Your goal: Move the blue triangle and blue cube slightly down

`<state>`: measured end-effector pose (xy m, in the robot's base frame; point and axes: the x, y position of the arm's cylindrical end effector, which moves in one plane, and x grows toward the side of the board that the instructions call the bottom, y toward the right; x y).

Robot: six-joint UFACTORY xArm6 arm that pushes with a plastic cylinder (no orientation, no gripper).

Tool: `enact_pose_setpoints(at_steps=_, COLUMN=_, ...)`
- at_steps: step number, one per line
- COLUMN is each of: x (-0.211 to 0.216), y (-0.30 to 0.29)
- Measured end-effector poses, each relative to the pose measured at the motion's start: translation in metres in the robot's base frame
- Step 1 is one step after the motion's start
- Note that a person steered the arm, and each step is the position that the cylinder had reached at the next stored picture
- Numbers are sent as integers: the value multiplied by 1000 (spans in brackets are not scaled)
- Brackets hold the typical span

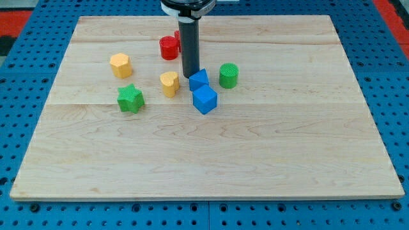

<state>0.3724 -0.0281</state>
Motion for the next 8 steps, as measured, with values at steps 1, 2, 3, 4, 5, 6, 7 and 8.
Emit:
enact_pose_setpoints(at_steps=1, x=15, y=0)
enact_pose_setpoints(at_steps=2, x=30, y=0)
enact_pose_setpoints(at_steps=3, x=25, y=-6)
enact_pose_setpoints(at_steps=4, x=-8, y=-6)
enact_pose_setpoints(at_steps=5, x=-8, y=-4)
enact_pose_setpoints(at_steps=6, x=-5, y=-1)
enact_pose_setpoints(at_steps=7, x=5, y=-1)
enact_pose_setpoints(at_steps=8, x=10, y=-1)
